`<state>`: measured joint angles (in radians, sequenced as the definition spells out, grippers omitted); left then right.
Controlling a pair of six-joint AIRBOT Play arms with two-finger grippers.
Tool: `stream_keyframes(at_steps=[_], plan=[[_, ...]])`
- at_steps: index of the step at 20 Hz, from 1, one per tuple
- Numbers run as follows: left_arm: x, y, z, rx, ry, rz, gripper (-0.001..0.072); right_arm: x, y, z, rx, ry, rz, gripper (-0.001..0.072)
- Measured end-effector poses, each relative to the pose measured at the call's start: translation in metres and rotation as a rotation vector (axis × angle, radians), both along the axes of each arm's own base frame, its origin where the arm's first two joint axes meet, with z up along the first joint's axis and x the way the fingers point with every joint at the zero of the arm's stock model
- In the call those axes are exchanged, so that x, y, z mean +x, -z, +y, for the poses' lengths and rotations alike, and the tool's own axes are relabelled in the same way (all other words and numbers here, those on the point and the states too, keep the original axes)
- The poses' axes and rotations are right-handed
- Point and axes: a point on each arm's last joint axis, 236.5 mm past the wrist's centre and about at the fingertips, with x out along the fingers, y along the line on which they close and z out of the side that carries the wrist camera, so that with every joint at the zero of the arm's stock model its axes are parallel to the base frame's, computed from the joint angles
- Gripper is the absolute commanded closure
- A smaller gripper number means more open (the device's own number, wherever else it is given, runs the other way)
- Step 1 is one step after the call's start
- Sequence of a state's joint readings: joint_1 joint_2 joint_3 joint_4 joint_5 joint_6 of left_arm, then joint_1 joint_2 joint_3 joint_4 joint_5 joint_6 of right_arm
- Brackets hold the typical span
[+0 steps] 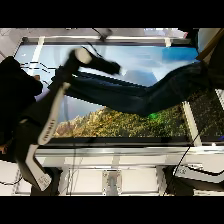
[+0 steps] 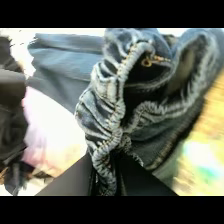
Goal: Fold the clothes and pants, and hang the long-sleeved shirts on hangers.
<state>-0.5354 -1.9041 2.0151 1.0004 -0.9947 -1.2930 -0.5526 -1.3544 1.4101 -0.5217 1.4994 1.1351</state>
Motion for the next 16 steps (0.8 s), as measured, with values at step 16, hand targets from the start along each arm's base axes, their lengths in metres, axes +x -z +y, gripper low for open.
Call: stream_keyframes(at_steps=[16], plan=[[0.006, 0.087, 0.109, 0.176, -0.082, 0.36, 0.0688, 0.075, 0.09, 0.209, -0.083, -0.105, 0.07, 0.067]])
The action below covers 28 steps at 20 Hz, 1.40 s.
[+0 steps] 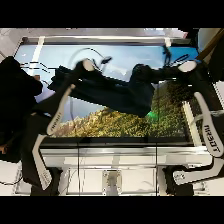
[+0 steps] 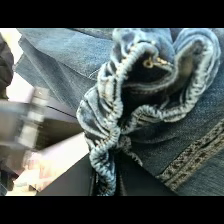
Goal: Fold the clothes and pants, and hang the long-sleeved shirts on hangers.
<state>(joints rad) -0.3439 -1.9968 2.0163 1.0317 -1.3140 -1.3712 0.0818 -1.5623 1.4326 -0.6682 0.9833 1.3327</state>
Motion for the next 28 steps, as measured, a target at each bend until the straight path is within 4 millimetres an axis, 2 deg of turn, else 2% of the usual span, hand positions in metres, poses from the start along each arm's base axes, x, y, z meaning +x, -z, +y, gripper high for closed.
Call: stream_keyframes(at_steps=[2, 5, 6, 7, 8, 10, 12, 13, 15, 17, 19, 21, 23, 25, 26, 27, 28], plan=[[0.006, -0.011, 0.05, 0.038, -0.053, 0.033, 0.0688, 0.007, 0.016, 0.035, 0.004, -0.015, -0.007, 0.067], [0.011, -0.029, 0.098, 0.059, -0.111, 0.042, 0.0687, 0.015, 0.033, 0.089, 0.008, -0.043, -0.038, 0.0653], [0.011, -0.034, 0.108, 0.063, -0.122, 0.039, 0.0687, 0.018, 0.037, 0.106, 0.009, -0.048, -0.053, 0.0476], [0.011, -0.039, 0.115, 0.064, -0.129, 0.035, 0.0687, 0.023, 0.04, 0.122, 0.014, -0.046, -0.073, 0.0236], [0.011, -0.042, 0.121, 0.068, -0.131, 0.033, 0.0687, 0.027, 0.039, 0.134, 0.023, -0.039, -0.094, 0.0202], [0.01, -0.047, 0.127, 0.072, -0.129, 0.023, 0.0687, 0.032, 0.031, 0.154, 0.033, -0.044, -0.136, 0.0202], [0.008, -0.048, 0.131, 0.078, -0.124, 0.03, 0.0687, 0.037, 0.016, 0.16, 0.033, -0.063, -0.177, 0.0203], [0.006, -0.049, 0.132, 0.08, -0.119, 0.032, 0.0687, 0.04, 0.008, 0.155, 0.017, -0.081, -0.196, 0.0204], [0.001, -0.05, 0.134, 0.086, -0.105, 0.044, 0.0687, 0.045, -0.005, 0.127, -0.048, -0.126, -0.211, 0.0206], [-0.005, -0.054, 0.135, 0.09, -0.085, 0.048, 0.0687, 0.046, -0.011, 0.077, -0.139, -0.152, -0.188, 0.0208], [-0.007, -0.059, 0.137, 0.092, -0.079, 0.039, 0.0687, 0.039, -0.013, 0.006, -0.251, -0.145, -0.132, 0.0207], [-0.01, -0.065, 0.138, 0.092, -0.074, 0.034, 0.0687, 0.019, -0.006, -0.067, -0.337, -0.108, -0.037, 0.0202], [-0.01, -0.07, 0.139, 0.091, -0.075, 0.023, 0.0687, -0.01, 0.011, -0.121, -0.355, -0.035, 0.056, 0.02], [-0.009, -0.071, 0.14, 0.09, -0.077, 0.014, 0.0687, -0.028, 0.039, -0.148, -0.309, 0.076, 0.11, 0.0199], [-0.007, -0.073, 0.14, 0.088, -0.081, 0.006, 0.0687, -0.035, 0.055, -0.151, -0.246, 0.136, 0.141, 0.0177], [-0.006, -0.074, 0.139, 0.086, -0.084, -0.002, 0.0687, -0.04, 0.071, -0.149, -0.177, 0.183, 0.173, 0.0105], [-0.004, -0.074, 0.139, 0.084, -0.088, -0.008, 0.0687, -0.045, 0.088, -0.144, -0.102, 0.212, 0.214, 0.0062]])
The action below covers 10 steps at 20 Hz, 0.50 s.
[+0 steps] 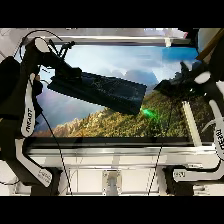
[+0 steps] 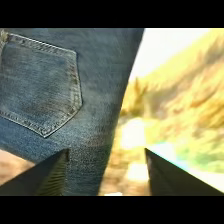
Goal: Fold the clothes and pants, and hang the long-sleeved shirts on hangers.
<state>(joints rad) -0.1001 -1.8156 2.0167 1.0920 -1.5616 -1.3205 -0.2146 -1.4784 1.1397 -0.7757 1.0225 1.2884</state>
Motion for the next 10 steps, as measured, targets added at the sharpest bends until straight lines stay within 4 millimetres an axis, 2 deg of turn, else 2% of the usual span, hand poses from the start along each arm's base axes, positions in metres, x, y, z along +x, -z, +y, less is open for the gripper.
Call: stream_keyframes(at_steps=[1, 5, 10], plan=[[0.002, 0.0, 0.0, -0.002, -0.005, -0.007, 0.0687, -0.004, 0.014, 0.009, 0.08, 0.021, 0.031, 0.0018], [0.005, -0.002, -0.001, -0.005, -0.012, -0.018, 0.0687, -0.003, 0.046, 0.043, 0.305, 0.055, 0.093, 0.0023], [0.004, -0.002, -0.002, -0.012, -0.021, -0.012, 0.0687, 0.015, 0.068, 0.07, 0.321, 0.071, 0.09, 0.0033]])
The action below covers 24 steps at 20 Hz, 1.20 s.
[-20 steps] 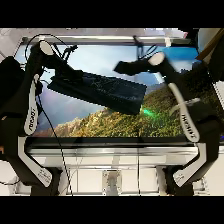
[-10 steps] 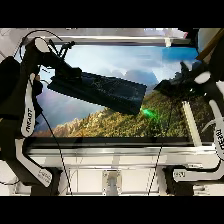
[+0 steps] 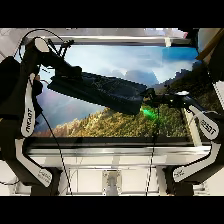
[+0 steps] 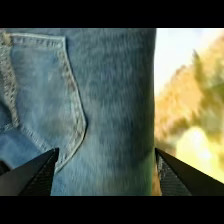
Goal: Fold the clothes and pants, and hang the long-sleeved shirts on hangers.
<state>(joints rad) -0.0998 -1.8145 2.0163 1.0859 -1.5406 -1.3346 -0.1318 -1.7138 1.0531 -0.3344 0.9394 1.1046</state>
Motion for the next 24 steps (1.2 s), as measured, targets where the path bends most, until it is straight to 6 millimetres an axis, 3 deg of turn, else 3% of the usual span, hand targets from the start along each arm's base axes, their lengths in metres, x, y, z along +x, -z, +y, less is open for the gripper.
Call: stream_keyframes(at_steps=[2, 5, 6, 7, 8, 9, 12, 15, 20, 22, 24], plan=[[-0.001, -0.002, -0.003, -0.015, 0.004, 0.003, 0.0687, 0.006, 0.006, 0.005, -0.033, 0.012, 0.008, 0.0035], [-0.003, -0.004, -0.007, -0.034, 0.008, 0.007, 0.0687, 0.01, 0.01, 0.016, -0.076, -0.01, 0.016, 0.011], [-0.003, -0.004, -0.008, -0.038, 0.008, 0.009, 0.0687, 0.01, 0.01, 0.021, -0.085, -0.026, 0.011, 0.0205], [-0.003, -0.004, -0.008, -0.039, 0.008, 0.009, 0.0687, 0.012, 0.006, 0.028, -0.091, -0.045, -0.003, 0.0367], [-0.003, -0.005, -0.009, -0.043, 0.008, 0.01, 0.0687, 0.013, 0.002, 0.035, -0.096, -0.068, -0.019, 0.0604], [-0.003, -0.005, -0.009, -0.043, 0.009, 0.01, 0.0687, 0.015, -0.003, 0.042, -0.097, -0.092, -0.037, 0.0666], [-0.003, -0.01, -0.005, -0.027, 0.004, -0.006, 0.0688, 0.011, -0.025, 0.056, -0.087, -0.193, -0.077, 0.0669], [-0.005, -0.03, 0.011, 0.035, -0.033, -0.059, 0.0688, -0.015, -0.047, 0.044, -0.099, -0.318, -0.074, 0.067], [-0.029, -0.098, 0.03, 0.093, -0.076, -0.195, 0.0688, -0.073, -0.101, -0.028, -0.19, -0.377, -0.071, 0.0669], [-0.042, -0.125, 0.027, 0.085, -0.09, -0.243, 0.0688, -0.102, -0.127, -0.058, -0.223, -0.371, -0.071, 0.067], [-0.05, -0.138, 0.009, 0.069, -0.075, -0.275, 0.0688, -0.122, -0.153, -0.079, -0.258, -0.342, -0.094, 0.067]])
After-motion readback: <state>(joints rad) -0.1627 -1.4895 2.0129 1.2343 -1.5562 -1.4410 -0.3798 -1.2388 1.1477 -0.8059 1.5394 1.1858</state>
